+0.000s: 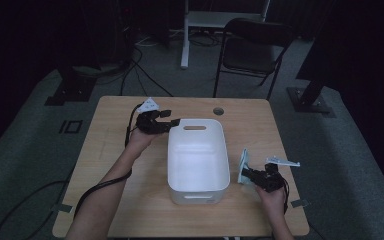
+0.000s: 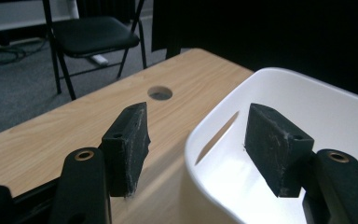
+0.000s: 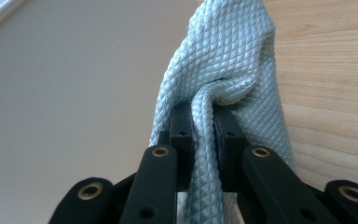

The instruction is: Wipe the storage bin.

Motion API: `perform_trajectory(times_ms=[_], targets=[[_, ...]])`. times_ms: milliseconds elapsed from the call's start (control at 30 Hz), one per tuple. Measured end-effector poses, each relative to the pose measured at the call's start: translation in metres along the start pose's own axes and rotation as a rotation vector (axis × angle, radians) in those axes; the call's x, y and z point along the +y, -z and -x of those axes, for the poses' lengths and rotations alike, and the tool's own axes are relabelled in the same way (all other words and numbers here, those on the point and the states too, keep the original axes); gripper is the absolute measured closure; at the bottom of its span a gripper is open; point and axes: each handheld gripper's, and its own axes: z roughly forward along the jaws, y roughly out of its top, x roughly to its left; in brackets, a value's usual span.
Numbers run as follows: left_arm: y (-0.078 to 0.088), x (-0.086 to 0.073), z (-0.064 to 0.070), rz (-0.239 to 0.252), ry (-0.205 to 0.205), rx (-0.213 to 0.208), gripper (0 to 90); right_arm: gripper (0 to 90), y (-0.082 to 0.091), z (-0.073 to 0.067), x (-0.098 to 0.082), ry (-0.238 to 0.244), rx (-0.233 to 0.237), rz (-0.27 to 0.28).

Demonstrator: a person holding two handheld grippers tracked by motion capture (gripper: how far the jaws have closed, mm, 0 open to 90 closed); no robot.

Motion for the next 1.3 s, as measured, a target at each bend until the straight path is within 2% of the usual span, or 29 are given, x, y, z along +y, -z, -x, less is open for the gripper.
perform_trajectory(times_ms=[33, 133, 267, 333, 467, 533, 667, 800, 1033, 1167, 1300], targets=[[0.0, 0.0, 0.0, 0.0, 0.0, 0.0, 42.1, 80.6, 0.0, 0.0, 0.0, -0.001, 0.0, 0.0], [-0.005, -0.003, -0.007, 0.013, 0.028, -0.044, 46.8, 80.6, 0.001, 0.002, -0.001, -0.005, 0.0, 0.001], [-0.01, -0.004, -0.01, -0.006, 0.016, -0.056, 51.9, 80.6, 0.001, 0.002, -0.001, -0.007, 0.0, 0.004], [-0.013, -0.004, -0.011, -0.015, 0.017, -0.076, 54.2, 80.6, 0.001, 0.002, -0.001, -0.006, 0.001, 0.002], [-0.017, -0.004, -0.013, -0.025, 0.026, -0.072, 59.5, 80.6, 0.001, 0.002, -0.001, -0.003, -0.002, -0.005], [-0.018, -0.004, -0.015, -0.033, 0.036, -0.099, 64.5, 80.7, 0.0, 0.002, -0.002, -0.003, -0.001, -0.008], [-0.021, -0.006, -0.017, -0.06, 0.042, -0.111, 68.6, 80.6, 0.0, 0.002, -0.002, -0.001, 0.0, -0.009], [-0.024, -0.007, -0.015, -0.066, 0.034, -0.134, 78.4, 80.6, 0.0, 0.002, -0.002, -0.002, -0.002, -0.008], [-0.022, -0.006, -0.009, -0.07, 0.011, -0.083, 82.2, 80.6, -0.001, 0.003, -0.002, -0.005, 0.001, -0.01], [-0.015, -0.008, -0.005, -0.074, 0.011, -0.032, 82.8, 80.7, -0.001, 0.003, -0.002, -0.011, 0.002, -0.009], [-0.004, -0.012, 0.005, -0.08, 0.019, 0.045, 82.8, 80.7, -0.001, 0.003, -0.002, -0.011, 0.003, -0.011]])
